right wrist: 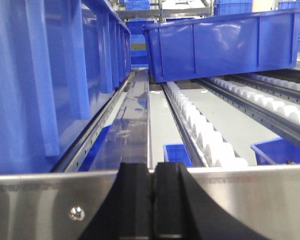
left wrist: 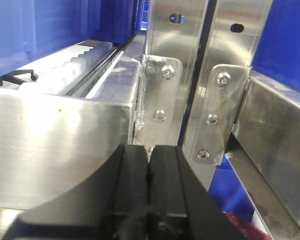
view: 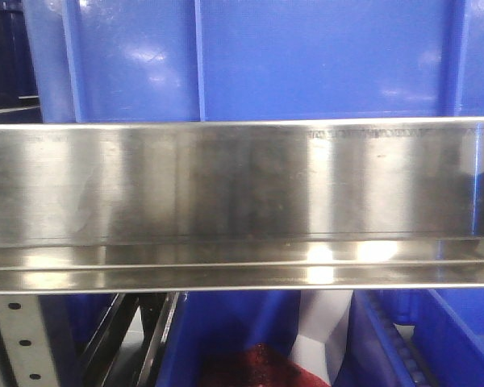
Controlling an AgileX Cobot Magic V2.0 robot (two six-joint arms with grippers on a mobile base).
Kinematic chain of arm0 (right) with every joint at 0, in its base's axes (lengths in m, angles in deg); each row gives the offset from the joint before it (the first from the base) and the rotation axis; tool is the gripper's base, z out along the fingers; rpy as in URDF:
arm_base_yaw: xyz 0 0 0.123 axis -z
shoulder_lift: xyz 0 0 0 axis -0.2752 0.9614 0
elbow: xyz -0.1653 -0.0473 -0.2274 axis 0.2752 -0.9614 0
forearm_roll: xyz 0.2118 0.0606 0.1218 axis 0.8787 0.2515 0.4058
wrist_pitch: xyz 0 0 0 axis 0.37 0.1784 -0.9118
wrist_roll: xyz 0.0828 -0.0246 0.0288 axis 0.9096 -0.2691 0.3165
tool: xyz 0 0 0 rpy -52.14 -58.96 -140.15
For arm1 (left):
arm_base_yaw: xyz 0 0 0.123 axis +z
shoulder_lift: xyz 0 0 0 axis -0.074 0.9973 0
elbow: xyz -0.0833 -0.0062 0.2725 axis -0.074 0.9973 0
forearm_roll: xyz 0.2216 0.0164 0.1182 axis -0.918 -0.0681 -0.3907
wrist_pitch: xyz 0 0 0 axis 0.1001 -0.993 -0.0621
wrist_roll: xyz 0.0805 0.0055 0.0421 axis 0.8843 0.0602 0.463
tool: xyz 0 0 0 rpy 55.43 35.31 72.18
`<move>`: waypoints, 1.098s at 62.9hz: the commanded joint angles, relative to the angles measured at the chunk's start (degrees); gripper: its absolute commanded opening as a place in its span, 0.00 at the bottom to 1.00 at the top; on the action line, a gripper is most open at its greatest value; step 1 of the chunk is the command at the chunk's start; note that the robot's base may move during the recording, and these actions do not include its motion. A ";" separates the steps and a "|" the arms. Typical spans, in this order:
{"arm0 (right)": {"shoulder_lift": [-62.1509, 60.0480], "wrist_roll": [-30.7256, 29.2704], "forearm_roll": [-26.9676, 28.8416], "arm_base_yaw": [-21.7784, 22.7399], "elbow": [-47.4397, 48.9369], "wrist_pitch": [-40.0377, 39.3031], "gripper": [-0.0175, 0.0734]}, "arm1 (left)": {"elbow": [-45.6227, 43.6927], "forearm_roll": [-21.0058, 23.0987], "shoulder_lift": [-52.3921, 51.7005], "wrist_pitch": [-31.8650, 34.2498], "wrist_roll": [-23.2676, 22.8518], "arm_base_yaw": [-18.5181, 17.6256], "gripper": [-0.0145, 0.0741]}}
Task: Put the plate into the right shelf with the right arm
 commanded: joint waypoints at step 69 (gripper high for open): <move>-0.80 -0.51 -0.10 -0.13 0.22 -2.91 0.24 | 0.54 -0.01 -0.36 5.15 -0.34 -0.11 0.11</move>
